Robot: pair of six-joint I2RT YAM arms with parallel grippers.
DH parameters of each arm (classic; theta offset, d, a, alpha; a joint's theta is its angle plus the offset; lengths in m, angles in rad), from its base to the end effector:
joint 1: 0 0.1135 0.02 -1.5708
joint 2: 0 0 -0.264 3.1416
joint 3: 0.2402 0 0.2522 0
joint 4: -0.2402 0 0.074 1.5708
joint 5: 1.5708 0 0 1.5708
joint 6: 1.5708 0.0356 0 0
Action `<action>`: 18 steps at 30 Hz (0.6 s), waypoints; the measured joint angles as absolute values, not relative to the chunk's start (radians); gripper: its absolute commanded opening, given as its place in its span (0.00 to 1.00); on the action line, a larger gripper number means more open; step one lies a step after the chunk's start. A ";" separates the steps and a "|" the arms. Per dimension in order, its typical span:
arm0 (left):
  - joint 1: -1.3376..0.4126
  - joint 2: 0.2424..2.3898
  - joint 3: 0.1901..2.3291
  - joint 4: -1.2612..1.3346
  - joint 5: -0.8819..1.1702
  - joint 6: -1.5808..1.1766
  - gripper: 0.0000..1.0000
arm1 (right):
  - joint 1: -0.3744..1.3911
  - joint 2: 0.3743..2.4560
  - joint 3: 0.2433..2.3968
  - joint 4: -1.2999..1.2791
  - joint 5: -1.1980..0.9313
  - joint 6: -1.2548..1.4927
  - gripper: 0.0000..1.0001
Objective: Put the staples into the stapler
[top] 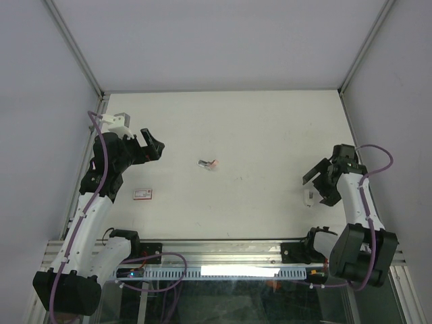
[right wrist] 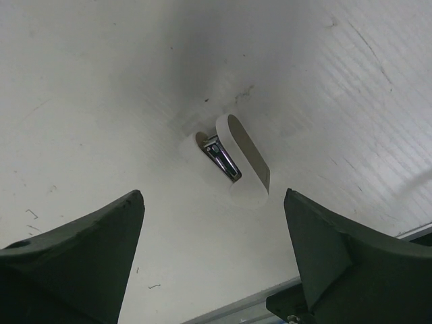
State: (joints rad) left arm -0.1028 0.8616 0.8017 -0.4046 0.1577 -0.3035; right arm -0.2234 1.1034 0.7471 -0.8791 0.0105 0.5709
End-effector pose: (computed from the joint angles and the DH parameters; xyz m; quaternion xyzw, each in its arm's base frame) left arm 0.1922 -0.0254 0.3102 -0.0438 0.8481 -0.1713 0.4994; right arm 0.1829 -0.0419 0.2165 0.3822 0.9089 0.0238 0.1653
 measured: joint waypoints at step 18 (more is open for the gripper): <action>-0.103 0.866 0.802 -0.405 0.160 -0.303 0.99 | -0.046 1.279 0.661 -0.743 -0.081 0.556 0.76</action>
